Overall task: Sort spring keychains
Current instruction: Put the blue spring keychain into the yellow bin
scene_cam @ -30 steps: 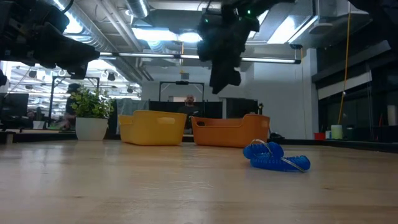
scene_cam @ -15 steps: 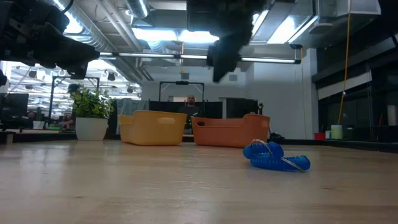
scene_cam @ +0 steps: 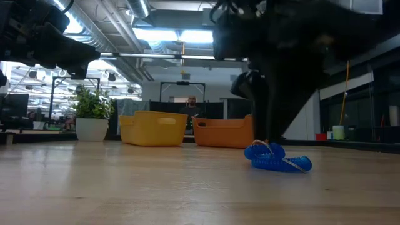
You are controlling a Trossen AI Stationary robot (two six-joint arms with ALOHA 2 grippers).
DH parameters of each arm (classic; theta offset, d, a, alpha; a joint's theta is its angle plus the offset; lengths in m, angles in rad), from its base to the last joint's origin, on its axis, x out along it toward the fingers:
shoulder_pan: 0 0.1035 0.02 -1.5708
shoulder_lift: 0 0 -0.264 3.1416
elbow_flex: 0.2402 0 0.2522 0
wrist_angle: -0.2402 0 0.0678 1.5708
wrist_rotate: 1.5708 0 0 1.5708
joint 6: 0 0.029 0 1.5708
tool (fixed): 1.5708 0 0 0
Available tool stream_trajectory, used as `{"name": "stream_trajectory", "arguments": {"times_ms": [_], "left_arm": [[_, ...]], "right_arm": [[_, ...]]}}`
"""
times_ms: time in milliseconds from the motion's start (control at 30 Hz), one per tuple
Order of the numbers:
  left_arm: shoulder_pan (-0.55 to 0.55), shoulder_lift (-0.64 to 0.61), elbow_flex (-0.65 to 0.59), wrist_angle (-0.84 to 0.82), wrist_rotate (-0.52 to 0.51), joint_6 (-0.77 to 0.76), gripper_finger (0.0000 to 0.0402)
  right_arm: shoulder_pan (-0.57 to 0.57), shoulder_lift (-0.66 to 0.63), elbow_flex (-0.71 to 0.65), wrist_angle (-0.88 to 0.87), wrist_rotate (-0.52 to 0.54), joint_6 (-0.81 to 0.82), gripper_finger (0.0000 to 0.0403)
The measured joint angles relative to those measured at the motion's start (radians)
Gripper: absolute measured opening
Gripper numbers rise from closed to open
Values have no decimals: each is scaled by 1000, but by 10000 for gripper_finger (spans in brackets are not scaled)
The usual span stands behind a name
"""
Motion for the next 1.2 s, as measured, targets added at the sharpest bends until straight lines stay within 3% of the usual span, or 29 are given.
{"name": "stream_trajectory", "arguments": {"times_ms": [167, 600, 1000, 1200], "left_arm": [[0, 0, 0, 0, 0, 0, 70], [0, 0, 0, 0, 0, 0, 70], [0, 0, 0, 0, 0, 0, 70], [0, 0, 0, 0, 0, 0, 70]], "right_arm": [[1, 0, -36, 12, 45, 12, 149], [-18, 0, -108, 117, 47, -2, 146], [-31, 0, -109, 123, 41, 0, 41], [-31, 0, -109, 126, 35, 0, 52]]}}
